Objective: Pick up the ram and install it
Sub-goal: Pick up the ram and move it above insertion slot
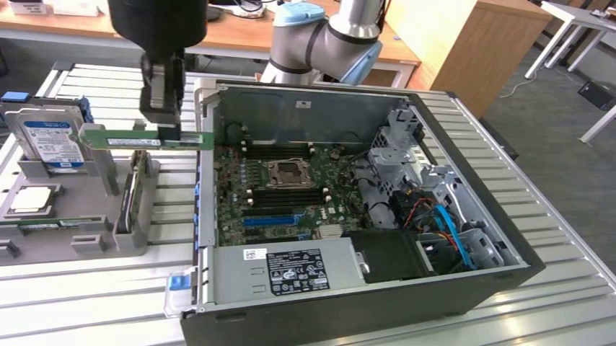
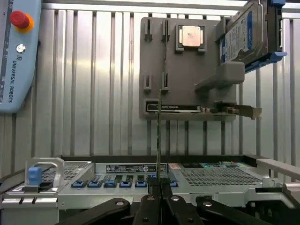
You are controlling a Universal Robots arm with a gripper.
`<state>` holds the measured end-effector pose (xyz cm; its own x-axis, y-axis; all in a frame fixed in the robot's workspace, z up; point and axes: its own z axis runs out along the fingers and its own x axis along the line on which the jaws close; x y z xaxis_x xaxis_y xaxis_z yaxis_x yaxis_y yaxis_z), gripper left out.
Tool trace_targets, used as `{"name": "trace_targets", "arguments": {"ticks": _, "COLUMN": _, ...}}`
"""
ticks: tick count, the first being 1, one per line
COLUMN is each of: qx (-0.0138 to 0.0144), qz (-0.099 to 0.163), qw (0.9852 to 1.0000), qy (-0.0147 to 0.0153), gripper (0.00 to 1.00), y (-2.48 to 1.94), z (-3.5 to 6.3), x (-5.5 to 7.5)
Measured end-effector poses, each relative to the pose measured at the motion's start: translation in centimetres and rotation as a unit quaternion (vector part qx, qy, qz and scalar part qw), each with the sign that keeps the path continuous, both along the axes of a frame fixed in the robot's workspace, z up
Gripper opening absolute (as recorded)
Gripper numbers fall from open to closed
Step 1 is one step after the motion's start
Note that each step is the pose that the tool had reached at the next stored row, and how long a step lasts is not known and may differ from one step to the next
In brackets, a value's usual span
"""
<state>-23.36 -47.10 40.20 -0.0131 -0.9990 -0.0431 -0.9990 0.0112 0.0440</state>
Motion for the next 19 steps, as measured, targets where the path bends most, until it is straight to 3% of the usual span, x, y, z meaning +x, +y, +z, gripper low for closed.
{"name": "trace_targets", "arguments": {"ticks": 19, "qx": 0.0064, "qz": 0.002, "qw": 1.0000, "qy": 0.0001, "gripper": 0.12, "y": 0.00, "z": 0.01, "x": 8.4}}
